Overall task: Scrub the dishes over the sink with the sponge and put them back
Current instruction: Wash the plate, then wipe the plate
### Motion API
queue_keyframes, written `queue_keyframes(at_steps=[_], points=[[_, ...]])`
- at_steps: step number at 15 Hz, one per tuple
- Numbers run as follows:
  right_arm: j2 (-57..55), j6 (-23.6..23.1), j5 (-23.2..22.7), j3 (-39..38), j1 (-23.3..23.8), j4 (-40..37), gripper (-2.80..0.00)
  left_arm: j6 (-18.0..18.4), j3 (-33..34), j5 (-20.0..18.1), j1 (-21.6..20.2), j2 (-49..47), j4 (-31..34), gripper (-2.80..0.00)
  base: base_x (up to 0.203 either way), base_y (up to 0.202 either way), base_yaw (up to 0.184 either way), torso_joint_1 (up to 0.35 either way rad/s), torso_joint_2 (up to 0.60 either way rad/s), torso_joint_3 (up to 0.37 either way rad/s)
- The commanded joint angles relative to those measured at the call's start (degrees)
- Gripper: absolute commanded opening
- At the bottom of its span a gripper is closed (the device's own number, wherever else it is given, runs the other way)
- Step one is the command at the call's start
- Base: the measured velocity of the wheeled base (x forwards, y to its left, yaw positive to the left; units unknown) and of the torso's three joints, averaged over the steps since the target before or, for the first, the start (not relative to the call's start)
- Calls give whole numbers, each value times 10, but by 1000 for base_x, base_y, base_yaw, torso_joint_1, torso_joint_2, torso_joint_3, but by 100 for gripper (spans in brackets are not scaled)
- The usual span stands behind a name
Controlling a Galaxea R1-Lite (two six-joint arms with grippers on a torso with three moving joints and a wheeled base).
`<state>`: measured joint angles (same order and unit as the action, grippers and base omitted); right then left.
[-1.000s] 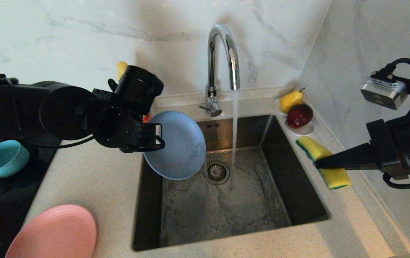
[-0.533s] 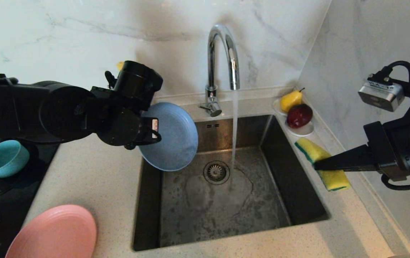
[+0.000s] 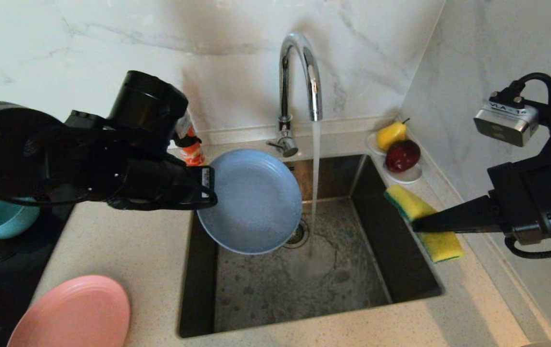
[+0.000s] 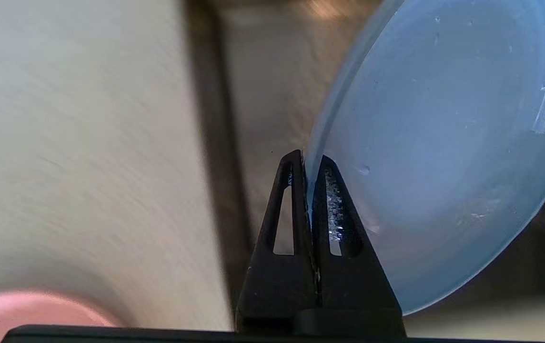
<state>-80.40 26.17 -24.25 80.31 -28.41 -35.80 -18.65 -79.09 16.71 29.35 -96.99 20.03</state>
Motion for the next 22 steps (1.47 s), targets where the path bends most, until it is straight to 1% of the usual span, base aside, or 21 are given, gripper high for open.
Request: queue_keyframes(at_steps=[1,5,8,11,14,17,20,22], points=[[1,3,-4,3,-41,-2,-280,1,53,-41,1,47,-2,-280,0,0,0,0,0,0],[-20,6,-3,7,-131,-6,-280,8,120,-104,16,109,-9,-280,0,0,0,0,0,0],[-61,7,-1,24,-180,-11,-280,11,158,-107,28,129,-44,-280,0,0,0,0,0,0],[-115,8,-1,59,-203,-19,-280,17,189,-104,30,129,-98,-280,0,0,0,0,0,0],[-172,9,-4,117,-213,-48,-280,24,213,-104,30,144,-111,-280,0,0,0,0,0,0],[-215,20,-4,138,-235,-58,-280,39,249,-105,37,166,-123,-280,0,0,0,0,0,0],[-260,32,-5,177,-245,-61,-280,43,282,-96,42,165,-183,-280,0,0,0,0,0,0],[-296,37,-4,219,-251,-85,-280,45,287,-85,42,160,-213,-280,0,0,0,0,0,0]])
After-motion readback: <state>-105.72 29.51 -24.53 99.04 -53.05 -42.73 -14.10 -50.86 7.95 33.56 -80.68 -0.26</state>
